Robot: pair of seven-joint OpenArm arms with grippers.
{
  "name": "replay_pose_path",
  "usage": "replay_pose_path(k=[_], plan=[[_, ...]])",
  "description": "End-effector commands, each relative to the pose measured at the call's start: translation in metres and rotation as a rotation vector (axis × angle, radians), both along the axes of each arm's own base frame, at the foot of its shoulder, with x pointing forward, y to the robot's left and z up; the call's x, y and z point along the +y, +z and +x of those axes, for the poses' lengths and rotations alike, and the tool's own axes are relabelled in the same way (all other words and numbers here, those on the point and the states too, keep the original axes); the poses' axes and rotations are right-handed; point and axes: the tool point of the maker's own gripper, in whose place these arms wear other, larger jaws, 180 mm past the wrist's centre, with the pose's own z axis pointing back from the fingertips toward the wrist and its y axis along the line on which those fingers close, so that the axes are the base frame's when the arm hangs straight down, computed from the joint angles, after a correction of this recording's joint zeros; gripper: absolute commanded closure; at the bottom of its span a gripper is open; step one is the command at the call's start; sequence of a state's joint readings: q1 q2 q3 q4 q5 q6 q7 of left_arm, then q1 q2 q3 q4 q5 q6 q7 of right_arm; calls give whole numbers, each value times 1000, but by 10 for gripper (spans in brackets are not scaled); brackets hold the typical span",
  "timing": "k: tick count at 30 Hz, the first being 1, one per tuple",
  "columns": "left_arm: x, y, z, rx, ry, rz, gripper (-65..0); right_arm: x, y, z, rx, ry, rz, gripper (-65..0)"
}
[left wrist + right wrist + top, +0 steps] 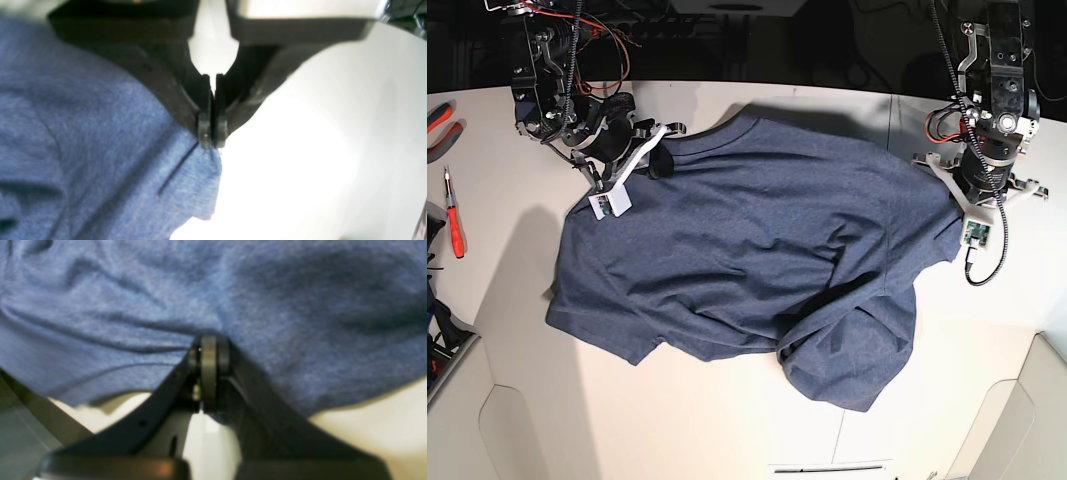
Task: Layout the t-shirt on the table in an organized manner, then fold the t-shirt properly
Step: 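Grasp the shirt body with both grippers near the collar and hem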
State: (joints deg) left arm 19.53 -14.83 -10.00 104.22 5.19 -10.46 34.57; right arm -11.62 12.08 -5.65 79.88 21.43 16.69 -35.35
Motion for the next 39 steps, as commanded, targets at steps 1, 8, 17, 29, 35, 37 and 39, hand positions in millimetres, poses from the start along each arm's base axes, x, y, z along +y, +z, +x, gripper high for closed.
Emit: replay_pose_path(k=[1,8,17,29,35,37,39], plan=[[8,11,4,-31,17,12,0,-41,-24,-35,154,2,-195,0],[2,-2,-6,61,-21,-30,-190,-39,-20,-31,140,4,-192,0],[7,-9,-15,126,-2,-3,-267,-56,54,36,-124,-44,-235,0],[-31,-3,-3,60,-109,-207,-267,-68,147,100,-466,-157,-188,0],[-63,33,33,-107,-220,-351,-267,-30,175,138,-563,-205,-60,-163],[-72,46,47,-153,-245,-375,-267,-10,174,147,-561,-195,-15,-163],[-87,59,63,-192,-288,-394,-267,12,166,156,-541,-169,20,-163]])
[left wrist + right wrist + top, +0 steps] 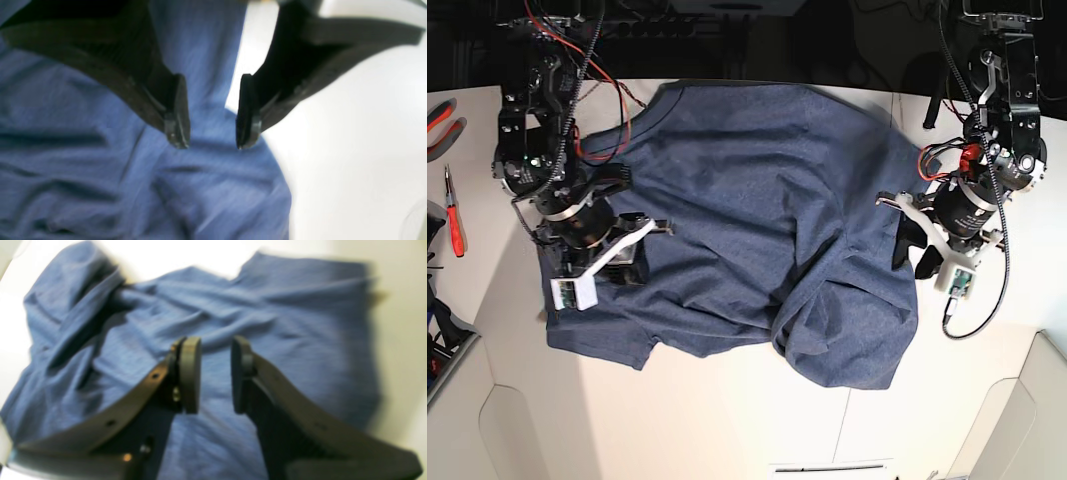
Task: Layout the t-shirt on the table in an organized manner, then fold the t-shirt properly
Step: 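Grasp the shirt body with both grippers near the collar and hem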
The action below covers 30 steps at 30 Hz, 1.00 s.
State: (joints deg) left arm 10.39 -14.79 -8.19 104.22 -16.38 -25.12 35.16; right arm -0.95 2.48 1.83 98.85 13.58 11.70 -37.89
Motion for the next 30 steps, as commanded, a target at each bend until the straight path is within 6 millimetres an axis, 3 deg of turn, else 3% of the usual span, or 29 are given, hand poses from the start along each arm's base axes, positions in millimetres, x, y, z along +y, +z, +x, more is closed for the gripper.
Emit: replay_pose_path(k=[1,6,9,11,17,22,30], plan=[[-9,23,16,-81,-29,-15,-267,11,10,15,-47,16,17,-163],[-54,38,42,-138,-152,-8,-267,45,-61,10,136,137,-101,-162],[-79,33,56,-149,-220,13,-267,41,-101,-5,247,155,-176,-161],[-97,27,66,-142,-262,19,-267,37,-117,-14,289,156,-200,-161],[-144,9,97,-87,-357,40,-317,34,-131,-31,335,162,-212,-161],[-174,-1,116,-58,-404,67,-317,34,-134,-36,346,163,-213,-161],[-149,-41,141,11,-317,219,-317,34,-134,-36,346,164,-213,-161]])
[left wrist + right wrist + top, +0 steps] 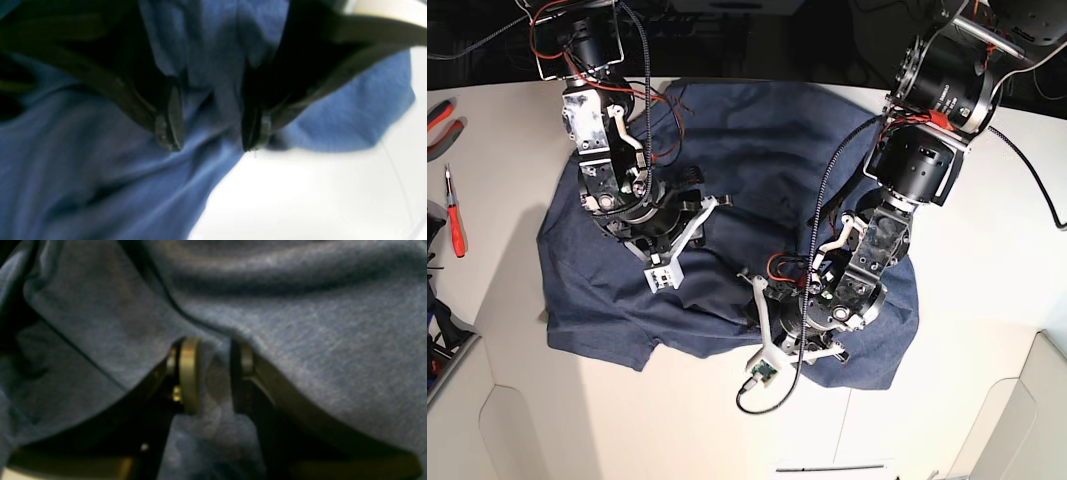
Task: Layout the t-shirt on the table in an organized manner, then fold the t-shirt properly
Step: 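Grasp the shirt body with both grippers near the collar and hem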
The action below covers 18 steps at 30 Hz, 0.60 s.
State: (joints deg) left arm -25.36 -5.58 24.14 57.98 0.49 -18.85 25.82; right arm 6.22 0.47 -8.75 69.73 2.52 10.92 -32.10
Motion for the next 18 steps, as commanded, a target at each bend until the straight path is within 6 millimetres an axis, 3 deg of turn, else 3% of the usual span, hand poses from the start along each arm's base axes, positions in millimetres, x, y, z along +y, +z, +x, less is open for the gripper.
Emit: replay_pose_path(k=[1,4,7,12,18], plan=[[1,17,17,-54,6,-8,-317,-7,-10,-13,70,1,-40,-161],[16,0,17,-46,50,32,-317,-7,-10,-13,69,0,-40,-161],[30,-3,21,-68,101,72,-307,-7,-10,-13,70,0,-40,-161],[25,20,31,-131,106,57,-129,-7,-11,-13,71,0,-40,-161],[13,58,38,-199,89,37,-113,-7,-17,-25,92,1,-41,-161]])
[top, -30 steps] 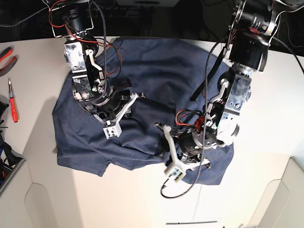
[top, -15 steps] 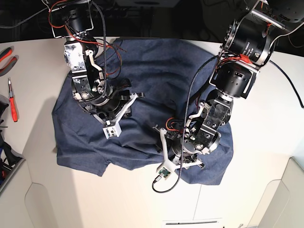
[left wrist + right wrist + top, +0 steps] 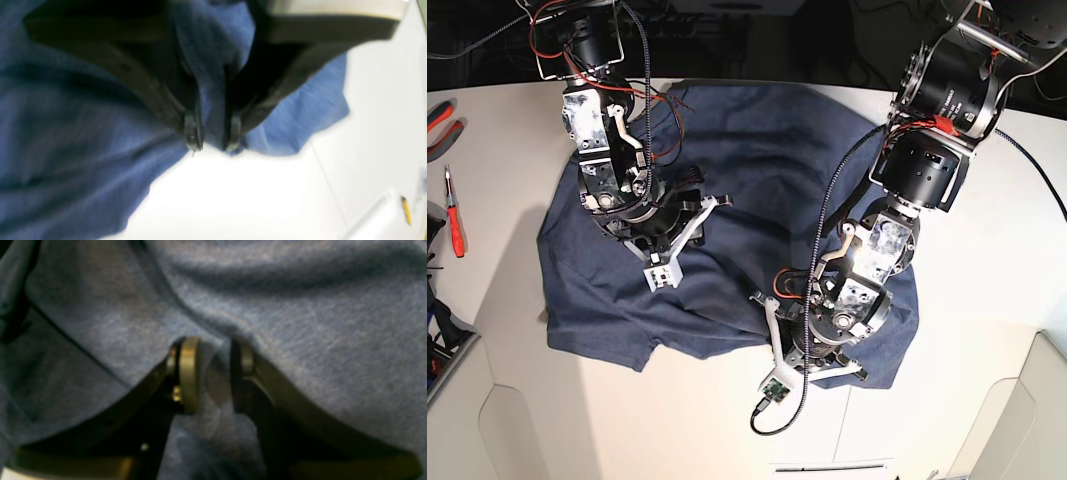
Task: Layout the t-shirt on the table in an organized manner, then fold the t-shirt properly
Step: 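Grasp the shirt body with both grippers near the collar and hem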
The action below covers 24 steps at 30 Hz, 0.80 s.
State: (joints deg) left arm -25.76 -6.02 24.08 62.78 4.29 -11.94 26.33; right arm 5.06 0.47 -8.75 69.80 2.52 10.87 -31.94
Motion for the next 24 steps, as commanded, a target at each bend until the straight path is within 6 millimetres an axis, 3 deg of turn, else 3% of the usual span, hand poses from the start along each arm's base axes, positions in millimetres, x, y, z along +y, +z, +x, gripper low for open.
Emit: replay_pose_path(k=[1,3,5,10,14,18,20,24], plan=[[-5,26,14,-63,-6,-22,-111,-7,-13,-18,81,2,-41,-161],[-5,27,14,-65,-6,-23,-81,-7,-16,-24,93,3,-42,-161],[-1,25,14,-61,-1,-12,0,-8,-19,-29,103,4,-46,-161],[39,22,18,-70,66,48,0,-9,-21,-32,105,6,-54,-161],[48,17,15,-37,60,43,-5,-8,-20,-30,88,4,-48,-161],[40,16,13,-22,34,17,-227,-8,-20,-29,84,4,-47,-161],[33,18,13,-23,31,-4,-257,-8,-20,-31,87,4,-47,-161],[17,20,12,-24,16,-38,-256,-9,-21,-31,90,-7,-52,-161]])
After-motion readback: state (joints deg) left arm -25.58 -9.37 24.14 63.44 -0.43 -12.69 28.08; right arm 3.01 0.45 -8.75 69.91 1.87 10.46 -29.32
